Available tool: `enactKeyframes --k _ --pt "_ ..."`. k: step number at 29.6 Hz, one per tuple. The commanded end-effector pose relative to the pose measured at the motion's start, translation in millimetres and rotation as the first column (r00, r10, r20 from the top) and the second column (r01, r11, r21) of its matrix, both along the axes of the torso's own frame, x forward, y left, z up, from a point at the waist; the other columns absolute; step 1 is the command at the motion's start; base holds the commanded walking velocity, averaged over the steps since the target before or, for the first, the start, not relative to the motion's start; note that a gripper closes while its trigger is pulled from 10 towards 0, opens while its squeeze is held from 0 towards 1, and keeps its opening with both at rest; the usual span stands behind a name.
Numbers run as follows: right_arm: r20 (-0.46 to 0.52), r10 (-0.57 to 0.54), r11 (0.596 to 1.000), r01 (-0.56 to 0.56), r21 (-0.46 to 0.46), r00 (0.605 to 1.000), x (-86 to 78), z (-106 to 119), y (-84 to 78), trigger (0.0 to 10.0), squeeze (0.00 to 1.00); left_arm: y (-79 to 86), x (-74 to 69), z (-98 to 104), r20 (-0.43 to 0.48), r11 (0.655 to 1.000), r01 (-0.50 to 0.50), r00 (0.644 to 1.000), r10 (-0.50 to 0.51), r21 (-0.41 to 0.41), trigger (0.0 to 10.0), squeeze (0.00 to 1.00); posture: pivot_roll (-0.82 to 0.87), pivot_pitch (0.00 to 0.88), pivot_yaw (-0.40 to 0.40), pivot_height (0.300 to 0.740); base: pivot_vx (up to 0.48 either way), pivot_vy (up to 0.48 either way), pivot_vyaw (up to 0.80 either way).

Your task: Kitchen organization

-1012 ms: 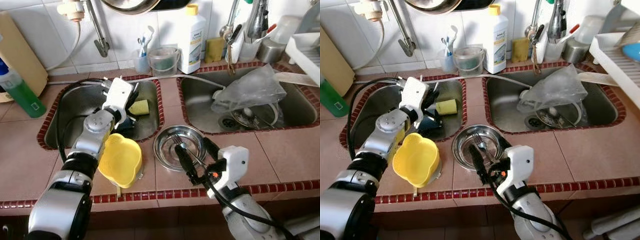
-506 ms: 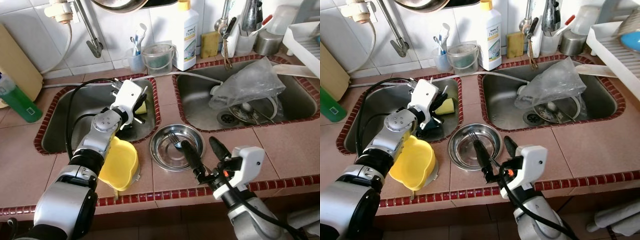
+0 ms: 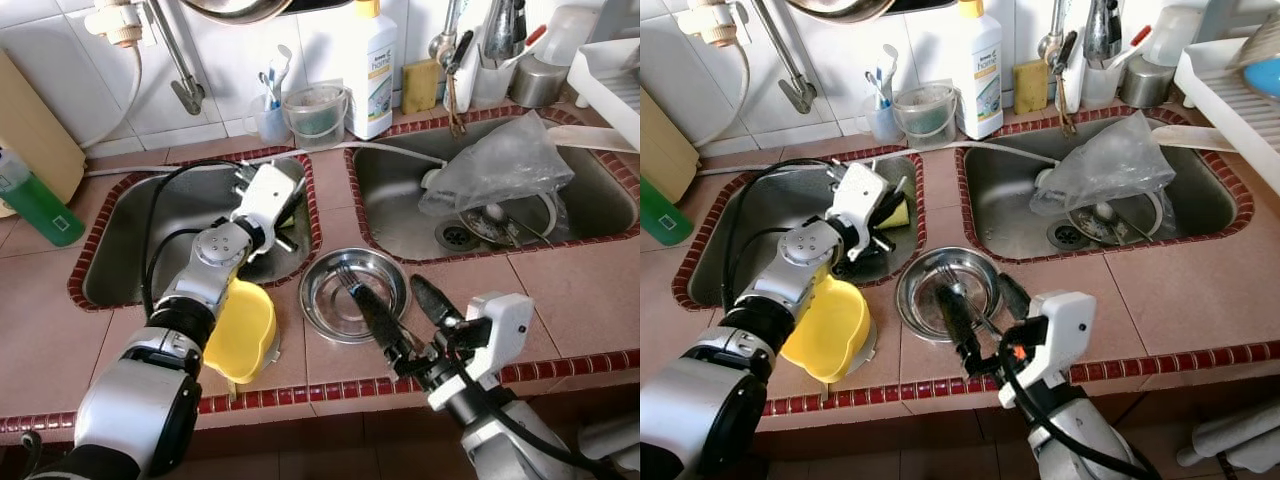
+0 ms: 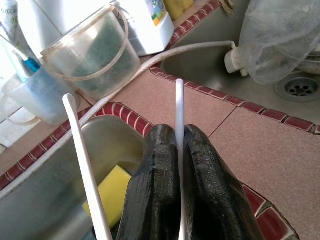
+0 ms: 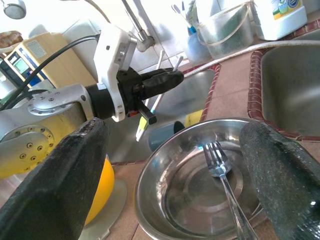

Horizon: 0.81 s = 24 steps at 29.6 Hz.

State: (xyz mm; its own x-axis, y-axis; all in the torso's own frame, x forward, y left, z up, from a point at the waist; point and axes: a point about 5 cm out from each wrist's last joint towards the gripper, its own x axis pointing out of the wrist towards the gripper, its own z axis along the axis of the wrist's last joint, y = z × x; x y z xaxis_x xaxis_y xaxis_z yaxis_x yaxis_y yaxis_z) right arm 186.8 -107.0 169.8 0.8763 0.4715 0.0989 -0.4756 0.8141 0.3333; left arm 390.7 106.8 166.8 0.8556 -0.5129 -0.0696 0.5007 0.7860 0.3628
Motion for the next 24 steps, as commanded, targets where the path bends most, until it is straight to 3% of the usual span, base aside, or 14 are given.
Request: enactKeyframes --k 1,6,7,8,9,10,24 --pt "0.007 0.028 1.000 -0.028 0.009 1.000 -3.4 4.4 4.0 10.0 0.00 4.6 0.9 -0.9 -0.010 1.000 -0.002 1.000 0.002 0.016 10.0 0.00 -0.24 0.130 0.187 0.740 0.000 0.000 0.00" --pt "0.001 0.028 1.000 -0.028 0.006 1.000 -4.2 4.5 3.6 10.0 0.00 5.5 0.7 -2.1 -0.026 1.000 0.009 1.000 -0.008 0.006 10.0 0.00 -0.24 0.132 0.188 0.740 0.000 0.000 0.00" --pt "0.001 0.028 1.000 -0.028 0.006 1.000 -4.3 4.5 3.7 10.0 0.00 6.0 0.7 -2.0 -0.027 1.000 0.007 1.000 -0.007 0.004 10.0 0.06 -0.24 0.134 0.188 0.740 0.000 0.000 0.00" --pt "0.000 0.028 1.000 -0.028 0.006 1.000 -4.3 4.5 3.8 10.0 0.00 6.9 1.1 -2.5 -0.037 1.000 0.003 0.999 -0.003 0.001 10.0 0.39 -0.24 0.135 0.189 0.740 0.000 0.000 0.00" --pt "0.000 0.028 1.000 -0.028 0.006 1.000 -4.3 4.5 3.9 10.0 0.00 7.5 1.4 -2.9 -0.045 1.000 -0.001 0.999 0.001 0.000 10.0 0.39 -0.23 0.135 0.189 0.740 0.000 0.000 0.00" --pt "0.000 0.027 1.000 -0.027 0.006 1.000 -4.2 4.4 3.8 10.0 0.00 8.5 1.8 -3.3 -0.052 1.000 -0.008 0.999 0.008 0.000 10.0 1.00 -0.23 0.136 0.189 0.740 0.000 0.000 0.00" --pt "0.005 0.020 1.000 -0.020 0.011 1.000 -1.4 5.6 2.9 10.0 0.00 8.5 3.7 0.0 -0.072 1.000 -0.001 0.997 -0.001 -0.027 10.0 1.00 -0.23 0.143 0.190 0.740 0.000 0.000 0.00"
